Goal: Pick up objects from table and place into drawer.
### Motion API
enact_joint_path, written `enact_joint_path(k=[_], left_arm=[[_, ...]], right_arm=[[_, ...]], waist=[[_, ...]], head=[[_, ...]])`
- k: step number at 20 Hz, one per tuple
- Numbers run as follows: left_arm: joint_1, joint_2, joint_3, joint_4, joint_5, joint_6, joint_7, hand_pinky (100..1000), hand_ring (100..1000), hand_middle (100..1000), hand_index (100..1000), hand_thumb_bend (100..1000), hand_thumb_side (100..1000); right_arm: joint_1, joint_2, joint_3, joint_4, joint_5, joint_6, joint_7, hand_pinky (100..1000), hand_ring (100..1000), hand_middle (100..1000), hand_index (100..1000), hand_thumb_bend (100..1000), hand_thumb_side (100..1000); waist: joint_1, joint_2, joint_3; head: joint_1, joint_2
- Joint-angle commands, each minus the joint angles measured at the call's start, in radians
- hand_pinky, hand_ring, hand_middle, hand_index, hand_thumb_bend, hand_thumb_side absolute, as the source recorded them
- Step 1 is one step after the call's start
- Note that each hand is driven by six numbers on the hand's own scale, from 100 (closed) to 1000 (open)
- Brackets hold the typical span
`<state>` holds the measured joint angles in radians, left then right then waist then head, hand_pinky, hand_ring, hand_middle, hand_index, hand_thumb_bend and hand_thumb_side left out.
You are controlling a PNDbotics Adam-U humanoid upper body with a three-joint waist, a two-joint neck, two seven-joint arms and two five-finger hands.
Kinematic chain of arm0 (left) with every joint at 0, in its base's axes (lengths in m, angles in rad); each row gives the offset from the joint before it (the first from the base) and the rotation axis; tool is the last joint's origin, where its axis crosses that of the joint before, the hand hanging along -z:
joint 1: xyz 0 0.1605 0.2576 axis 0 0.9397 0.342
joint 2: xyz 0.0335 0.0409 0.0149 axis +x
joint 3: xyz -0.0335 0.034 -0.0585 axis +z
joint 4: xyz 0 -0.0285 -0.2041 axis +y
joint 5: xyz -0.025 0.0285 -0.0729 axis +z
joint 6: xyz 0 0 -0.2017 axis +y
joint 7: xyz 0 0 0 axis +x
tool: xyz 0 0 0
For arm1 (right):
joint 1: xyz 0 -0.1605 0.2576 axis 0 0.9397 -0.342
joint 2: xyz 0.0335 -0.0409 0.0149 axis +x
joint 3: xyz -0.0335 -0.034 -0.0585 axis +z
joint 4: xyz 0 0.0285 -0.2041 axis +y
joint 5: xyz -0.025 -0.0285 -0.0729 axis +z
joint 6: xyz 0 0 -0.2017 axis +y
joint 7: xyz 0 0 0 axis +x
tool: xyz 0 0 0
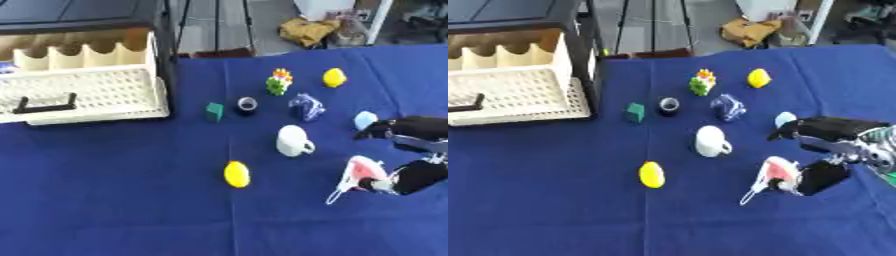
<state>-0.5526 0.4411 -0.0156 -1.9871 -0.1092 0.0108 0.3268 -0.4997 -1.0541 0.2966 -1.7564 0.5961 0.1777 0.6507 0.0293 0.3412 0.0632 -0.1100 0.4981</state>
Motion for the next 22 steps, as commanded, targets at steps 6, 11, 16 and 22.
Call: enact_joint_path(k=[6,11,16,22], left_arm=[[-0.005,0.016,0.0,-0.013,-0.006,0.001,-0.011,632,808,816,913,100,1000],[-0.007,0.015,0.0,-0.013,-0.005,0.002,-0.018,629,807,816,911,100,1000],[-0.011,0.011,-0.002,-0.013,-0.006,0.004,-0.023,629,806,825,909,100,1000],[-0.011,0.007,-0.005,-0.013,-0.01,0.003,-0.028,628,804,826,904,100,1000]], right_arm=[[-0.011,-0.007,0.006,0.061,0.045,-0.025,-0.007,794,917,905,1000,448,570],[-0.002,-0.005,0.015,0.071,0.061,-0.04,0.004,790,918,909,1000,454,568],[0.002,0.002,0.027,0.097,0.1,-0.047,-0.002,770,914,902,1000,463,563],[-0.002,0.021,0.047,0.135,0.145,-0.043,-0.044,717,889,825,969,442,565]], waist=[[-0.002,-0.012,0.005],[-0.003,-0.01,0.006],[-0.003,-0.007,0.009],[-0.002,-0.005,0.013]], head=[[-0.008,-0.011],[-0.007,-0.011],[-0.009,-0.015],[-0.012,-0.017]])
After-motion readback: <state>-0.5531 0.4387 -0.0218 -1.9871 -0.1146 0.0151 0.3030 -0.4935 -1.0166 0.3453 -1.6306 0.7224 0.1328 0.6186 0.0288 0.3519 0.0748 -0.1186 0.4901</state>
